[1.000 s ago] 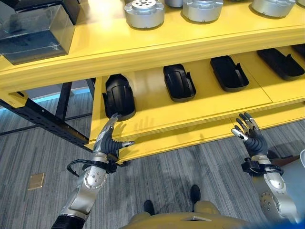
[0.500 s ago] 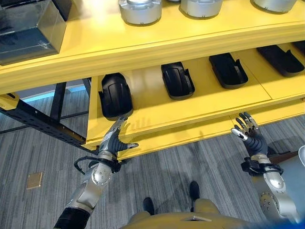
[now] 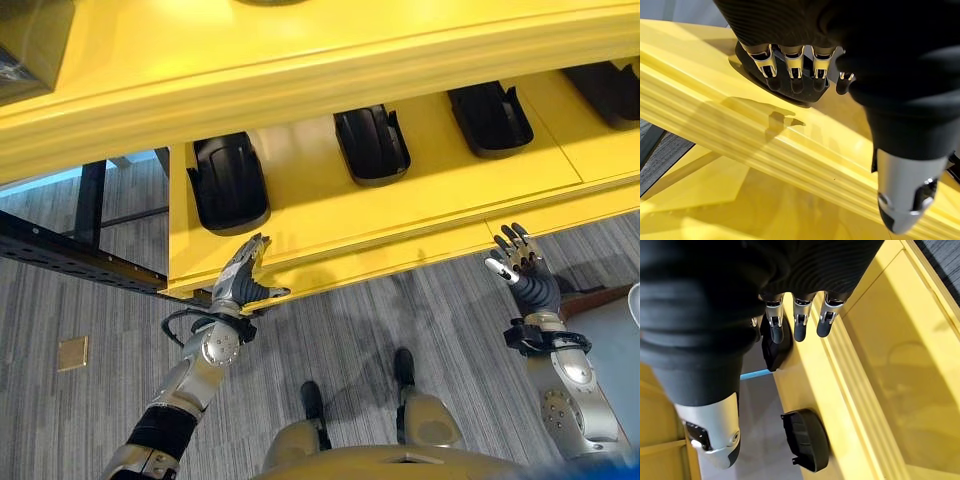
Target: Move parts from the plastic box to the shelf.
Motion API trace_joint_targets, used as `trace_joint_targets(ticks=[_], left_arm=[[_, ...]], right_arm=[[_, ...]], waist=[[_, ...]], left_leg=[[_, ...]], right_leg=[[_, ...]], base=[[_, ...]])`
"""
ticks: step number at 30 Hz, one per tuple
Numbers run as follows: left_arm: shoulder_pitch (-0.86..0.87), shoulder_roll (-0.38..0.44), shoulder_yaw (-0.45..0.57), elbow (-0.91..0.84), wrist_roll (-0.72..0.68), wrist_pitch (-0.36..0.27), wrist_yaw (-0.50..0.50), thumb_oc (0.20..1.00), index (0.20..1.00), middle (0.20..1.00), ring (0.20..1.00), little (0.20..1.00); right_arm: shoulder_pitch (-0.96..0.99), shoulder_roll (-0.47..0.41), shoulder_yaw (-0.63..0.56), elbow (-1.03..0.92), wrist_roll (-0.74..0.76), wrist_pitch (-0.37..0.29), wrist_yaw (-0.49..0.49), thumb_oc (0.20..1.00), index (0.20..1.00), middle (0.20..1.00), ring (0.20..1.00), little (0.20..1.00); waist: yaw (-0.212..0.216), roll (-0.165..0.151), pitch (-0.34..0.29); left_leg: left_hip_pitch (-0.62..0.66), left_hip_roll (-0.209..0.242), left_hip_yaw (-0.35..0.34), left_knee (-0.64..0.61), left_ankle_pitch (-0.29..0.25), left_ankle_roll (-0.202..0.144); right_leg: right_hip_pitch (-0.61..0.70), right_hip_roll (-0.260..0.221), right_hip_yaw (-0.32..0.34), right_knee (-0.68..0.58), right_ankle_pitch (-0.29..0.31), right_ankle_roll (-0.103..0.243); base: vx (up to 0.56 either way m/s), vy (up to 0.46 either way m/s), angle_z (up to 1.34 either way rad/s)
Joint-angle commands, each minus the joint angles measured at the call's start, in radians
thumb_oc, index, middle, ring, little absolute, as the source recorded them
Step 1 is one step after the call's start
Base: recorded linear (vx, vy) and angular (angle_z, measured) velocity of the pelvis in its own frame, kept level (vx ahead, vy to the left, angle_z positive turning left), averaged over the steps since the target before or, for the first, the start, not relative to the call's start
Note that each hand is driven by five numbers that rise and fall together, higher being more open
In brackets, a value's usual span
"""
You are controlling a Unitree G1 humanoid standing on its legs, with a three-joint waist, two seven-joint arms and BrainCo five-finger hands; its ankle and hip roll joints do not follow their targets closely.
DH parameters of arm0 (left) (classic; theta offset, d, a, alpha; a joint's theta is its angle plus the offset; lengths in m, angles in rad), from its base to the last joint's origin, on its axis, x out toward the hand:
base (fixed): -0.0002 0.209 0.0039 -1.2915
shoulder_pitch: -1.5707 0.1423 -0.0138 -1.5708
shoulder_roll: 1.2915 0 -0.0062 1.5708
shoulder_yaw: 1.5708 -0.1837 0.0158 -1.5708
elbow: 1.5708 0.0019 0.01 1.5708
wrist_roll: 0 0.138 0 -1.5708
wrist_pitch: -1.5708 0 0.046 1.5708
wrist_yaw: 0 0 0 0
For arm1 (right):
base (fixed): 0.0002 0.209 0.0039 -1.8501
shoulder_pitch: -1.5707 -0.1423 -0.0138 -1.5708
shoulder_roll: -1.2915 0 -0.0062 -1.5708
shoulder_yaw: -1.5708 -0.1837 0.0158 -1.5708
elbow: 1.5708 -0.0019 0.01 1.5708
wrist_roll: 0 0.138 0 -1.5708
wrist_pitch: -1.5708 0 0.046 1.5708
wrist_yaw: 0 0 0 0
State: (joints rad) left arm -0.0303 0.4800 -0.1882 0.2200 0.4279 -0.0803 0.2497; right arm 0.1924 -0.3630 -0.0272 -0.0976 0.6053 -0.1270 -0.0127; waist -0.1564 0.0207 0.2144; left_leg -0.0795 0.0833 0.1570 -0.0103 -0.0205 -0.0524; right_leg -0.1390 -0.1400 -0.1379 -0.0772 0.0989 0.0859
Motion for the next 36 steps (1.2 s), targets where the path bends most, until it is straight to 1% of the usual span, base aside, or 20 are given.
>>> trace_joint_targets(ticks=[1,12,18,25,36], left_arm=[[-0.045,0.046,0.033,0.028,0.033,-0.011,0.057,1.000,1.000,1.000,1.000,1.000],[-0.092,0.045,0.036,0.084,0.036,0.004,0.092,1.000,1.000,1.000,1.000,1.000],[-0.125,0.052,0.043,0.123,0.044,0.023,0.116,1.000,1.000,1.000,1.000,1.000],[-0.148,0.061,0.042,0.149,0.060,0.036,0.125,1.000,1.000,1.000,1.000,1.000],[-0.188,0.069,0.053,0.209,0.047,0.053,0.148,1.000,1.000,1.000,1.000,1.000]], right_arm=[[-0.014,0.016,-0.019,-0.072,0.017,-0.065,-0.006,1.000,1.000,1.000,1.000,1.000],[-0.014,0.011,-0.012,-0.077,0.021,-0.073,-0.008,1.000,1.000,1.000,1.000,1.000],[-0.016,0.007,-0.006,-0.079,0.023,-0.073,-0.009,1.000,1.000,1.000,1.000,1.000],[-0.019,0.003,-0.001,-0.083,0.029,-0.074,-0.008,1.000,1.000,1.000,1.000,1.000],[-0.022,-0.007,0.004,-0.089,0.032,-0.074,-0.001,1.000,1.000,1.000,1.000,1.000]], waist=[[-0.010,-0.039,-0.016],[-0.012,-0.044,0.014],[-0.015,-0.047,0.030],[-0.016,-0.049,0.041],[-0.018,-0.056,0.059]], left_leg=[[-0.087,0.034,-0.020,0.209,-0.092,-0.008],[-0.121,0.038,-0.019,0.240,-0.099,-0.012],[-0.141,0.037,-0.019,0.254,-0.100,-0.012],[-0.160,0.038,-0.019,0.268,-0.100,-0.013],[-0.188,0.038,-0.022,0.292,-0.104,-0.013]], right_leg=[[-0.050,-0.070,0.029,0.159,-0.103,0.064],[-0.083,-0.065,0.041,0.183,-0.106,0.061],[-0.106,-0.063,0.047,0.196,-0.106,0.060],[-0.125,-0.063,0.053,0.206,-0.105,0.059],[-0.147,-0.062,0.057,0.223,-0.105,0.057]], base=[[-0.02,0.004,-0.04],[-0.01,0.002,-0.02],[-0.01,0.005,-0.05],[0.00,0.001,-0.01],[0.00,0.000,0.00]])
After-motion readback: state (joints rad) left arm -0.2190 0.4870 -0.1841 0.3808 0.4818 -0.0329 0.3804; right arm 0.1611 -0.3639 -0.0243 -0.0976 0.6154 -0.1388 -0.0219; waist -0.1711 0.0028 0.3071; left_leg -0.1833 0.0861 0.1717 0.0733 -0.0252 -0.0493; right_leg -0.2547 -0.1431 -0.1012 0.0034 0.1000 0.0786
